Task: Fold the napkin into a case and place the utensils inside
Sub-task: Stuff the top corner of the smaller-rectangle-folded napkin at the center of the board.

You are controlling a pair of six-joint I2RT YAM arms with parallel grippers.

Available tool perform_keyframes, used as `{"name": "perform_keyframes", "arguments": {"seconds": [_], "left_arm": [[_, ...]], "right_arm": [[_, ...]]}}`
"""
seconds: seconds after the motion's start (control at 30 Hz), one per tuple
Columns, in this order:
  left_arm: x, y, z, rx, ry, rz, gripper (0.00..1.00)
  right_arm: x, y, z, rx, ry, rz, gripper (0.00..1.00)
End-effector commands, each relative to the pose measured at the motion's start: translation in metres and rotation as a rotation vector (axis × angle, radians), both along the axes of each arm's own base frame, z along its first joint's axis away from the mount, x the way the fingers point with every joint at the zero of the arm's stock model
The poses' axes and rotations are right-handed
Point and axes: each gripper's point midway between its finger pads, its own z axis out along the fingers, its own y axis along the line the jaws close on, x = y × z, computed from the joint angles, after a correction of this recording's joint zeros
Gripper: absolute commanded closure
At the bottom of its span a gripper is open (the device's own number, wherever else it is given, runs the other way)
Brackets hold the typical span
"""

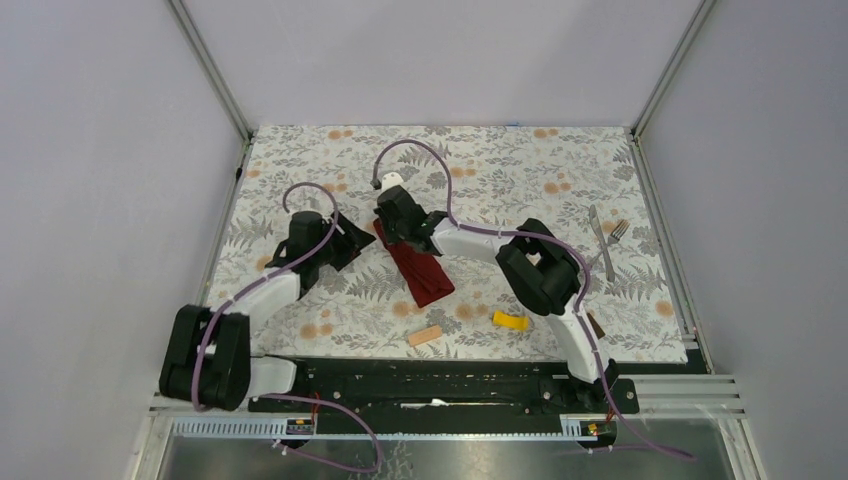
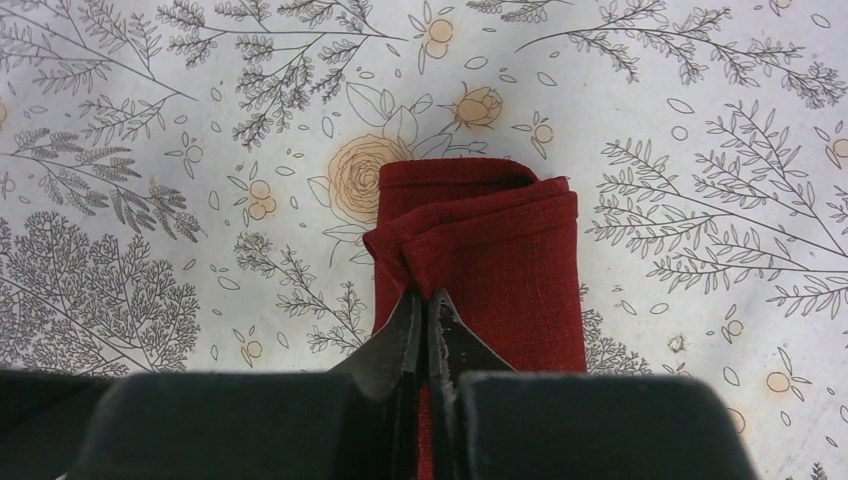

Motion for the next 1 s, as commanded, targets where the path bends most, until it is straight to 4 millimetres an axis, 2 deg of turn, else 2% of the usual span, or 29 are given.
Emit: {"name": "perform_keyframes", "arguments": {"seconds": [0.0,0.13,0.23,0.4,0.67,0.77,0.97], "left_arm": [[0.024,0.004,-0.011,0.086,0.039,-0.015,0.36],[0.041,0.003,-0.021,0.127,0.049,-0.037,0.48],[0.049,0.001,-0.026,0.179,0.048,-0.056,0.53],[0.066,-0.007,-0.031,0.32,0.051,-0.099,0.58],[0.08,-0.027,-0.034,0.508,0.044,-0.146,0.6],[0.084,-0.033,-0.035,0.554,0.043,-0.165,0.68],[0.089,-0.039,-0.04,0.607,0.052,-0.18,0.75]], "right_arm": [[0.007,-0.004,0.037,0.092,-0.022,-0.041,1.0],[0.01,-0.014,0.038,0.104,-0.005,-0.089,1.0],[0.013,-0.021,0.039,0.107,0.001,-0.121,1.0],[0.015,-0.023,0.042,0.11,0.004,-0.143,1.0],[0.017,-0.025,0.042,0.121,0.017,-0.176,1.0],[0.015,-0.029,0.037,0.106,0.041,-0.188,1.0],[0.018,-0.033,0.035,0.12,0.06,-0.21,1.0]]}}
